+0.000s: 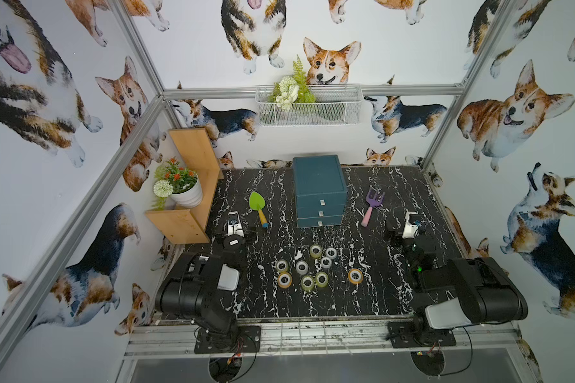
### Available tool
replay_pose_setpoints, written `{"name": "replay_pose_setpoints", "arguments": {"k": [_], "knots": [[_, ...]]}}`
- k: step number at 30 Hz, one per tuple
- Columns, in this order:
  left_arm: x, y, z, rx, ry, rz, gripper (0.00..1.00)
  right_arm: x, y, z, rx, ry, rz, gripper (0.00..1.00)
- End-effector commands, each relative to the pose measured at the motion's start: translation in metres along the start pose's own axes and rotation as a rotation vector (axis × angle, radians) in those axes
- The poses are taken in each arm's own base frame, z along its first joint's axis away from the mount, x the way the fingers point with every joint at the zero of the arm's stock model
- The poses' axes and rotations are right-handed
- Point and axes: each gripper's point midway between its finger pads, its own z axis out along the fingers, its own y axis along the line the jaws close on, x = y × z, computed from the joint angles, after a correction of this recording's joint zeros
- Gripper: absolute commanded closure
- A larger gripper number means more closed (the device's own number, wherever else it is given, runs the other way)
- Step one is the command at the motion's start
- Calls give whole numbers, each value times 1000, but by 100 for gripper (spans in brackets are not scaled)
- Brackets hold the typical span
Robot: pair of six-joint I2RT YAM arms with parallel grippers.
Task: Place the transparent tape into the drawer according to color
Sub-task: Open the drawer in the storage box.
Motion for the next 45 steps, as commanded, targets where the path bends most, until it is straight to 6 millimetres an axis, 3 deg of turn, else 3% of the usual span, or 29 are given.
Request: {"name": "replay_pose_setpoints", "arguments": {"k": [1, 27, 31, 39, 42, 45], "knots": [[-9, 1, 0, -5, -36, -10, 1, -9, 2, 0, -8, -35, -10, 0], [-9, 1, 1, -5, -32, -10, 0, -9, 2, 2, -7, -30, -6, 0], [-17, 6, -4, -17, -49, -27, 0, -20, -8, -9, 73, -74, 17, 0], [-47, 24, 4, -131, 3, -56, 0, -54, -28, -6, 217, -23, 106, 0], [-85, 32, -6, -145, -117, -171, 1, -62, -33, -7, 260, -18, 129, 0], [-123, 32, -4, -127, -194, -290, 0, -84, -33, -11, 267, -64, 174, 0]]}}
